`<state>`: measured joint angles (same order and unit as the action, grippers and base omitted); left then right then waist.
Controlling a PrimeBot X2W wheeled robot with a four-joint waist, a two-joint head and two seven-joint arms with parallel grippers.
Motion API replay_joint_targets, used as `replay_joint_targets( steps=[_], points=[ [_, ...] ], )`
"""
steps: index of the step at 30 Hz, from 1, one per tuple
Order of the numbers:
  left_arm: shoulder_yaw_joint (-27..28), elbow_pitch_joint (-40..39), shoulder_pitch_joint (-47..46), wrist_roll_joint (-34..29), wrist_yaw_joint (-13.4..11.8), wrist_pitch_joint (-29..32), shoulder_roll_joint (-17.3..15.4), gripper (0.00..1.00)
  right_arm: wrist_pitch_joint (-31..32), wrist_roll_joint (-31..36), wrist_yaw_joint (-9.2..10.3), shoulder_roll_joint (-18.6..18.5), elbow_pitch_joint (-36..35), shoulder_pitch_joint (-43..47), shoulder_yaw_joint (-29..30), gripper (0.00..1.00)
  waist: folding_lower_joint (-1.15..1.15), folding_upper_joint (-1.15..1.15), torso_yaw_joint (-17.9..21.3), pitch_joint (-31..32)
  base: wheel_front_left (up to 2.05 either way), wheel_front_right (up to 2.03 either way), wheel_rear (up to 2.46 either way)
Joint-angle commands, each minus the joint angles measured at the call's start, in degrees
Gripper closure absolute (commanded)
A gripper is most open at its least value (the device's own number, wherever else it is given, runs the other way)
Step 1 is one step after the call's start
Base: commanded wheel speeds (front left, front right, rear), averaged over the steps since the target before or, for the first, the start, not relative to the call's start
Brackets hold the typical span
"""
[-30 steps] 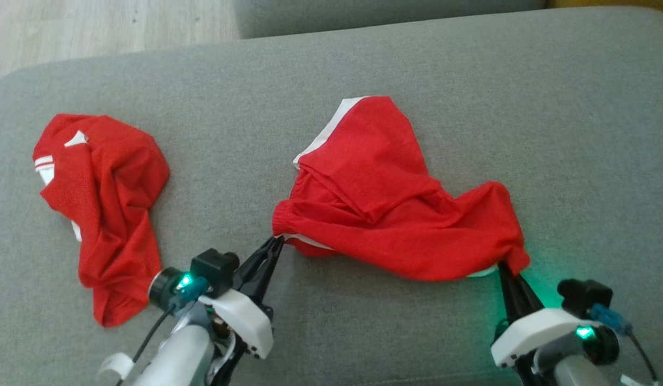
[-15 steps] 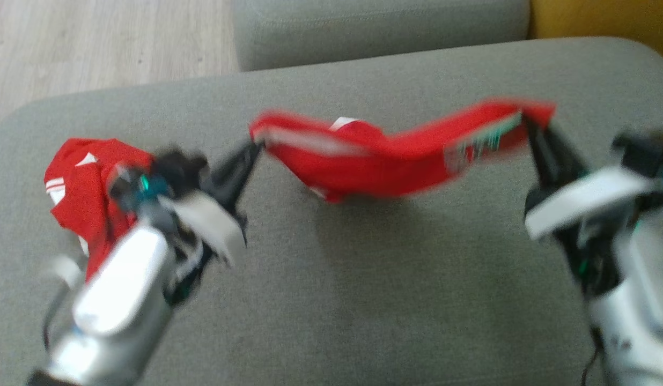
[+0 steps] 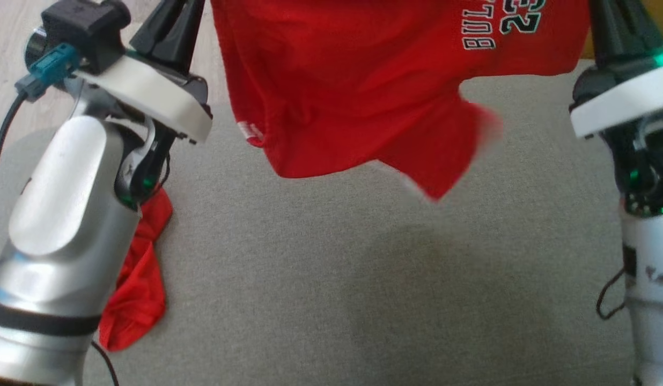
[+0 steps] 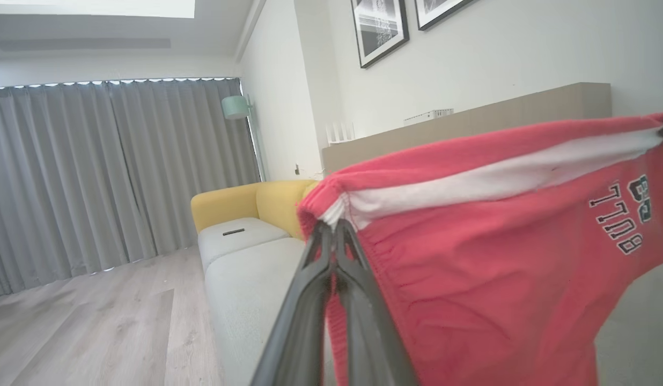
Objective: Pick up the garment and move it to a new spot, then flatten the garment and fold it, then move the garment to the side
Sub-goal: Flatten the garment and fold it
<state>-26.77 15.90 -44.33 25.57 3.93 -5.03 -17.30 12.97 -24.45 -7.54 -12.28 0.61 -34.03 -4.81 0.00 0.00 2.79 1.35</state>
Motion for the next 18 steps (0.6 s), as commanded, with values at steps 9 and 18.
replay_joint_targets(
  steps=[9,18],
  points=[
    [2.64,-8.18,2.56,1.73,-1.91,5.06,-4.62,1.00,7.10,4.49,0.05,2.41,-9.48,5.31,2.61,1.00,0.00,0.00,-0.36,-2.54,0.00,0.00,0.00],
    [2.54,-3.04,-11.35,2.12,0.76,9.65,-5.11,1.00,5.48,6.73,0.05,0.81,0.13,-12.77,1.49,1.00,0.00,0.00,1.82,-17.54,0.00,0.00,0.00]
  ],
)
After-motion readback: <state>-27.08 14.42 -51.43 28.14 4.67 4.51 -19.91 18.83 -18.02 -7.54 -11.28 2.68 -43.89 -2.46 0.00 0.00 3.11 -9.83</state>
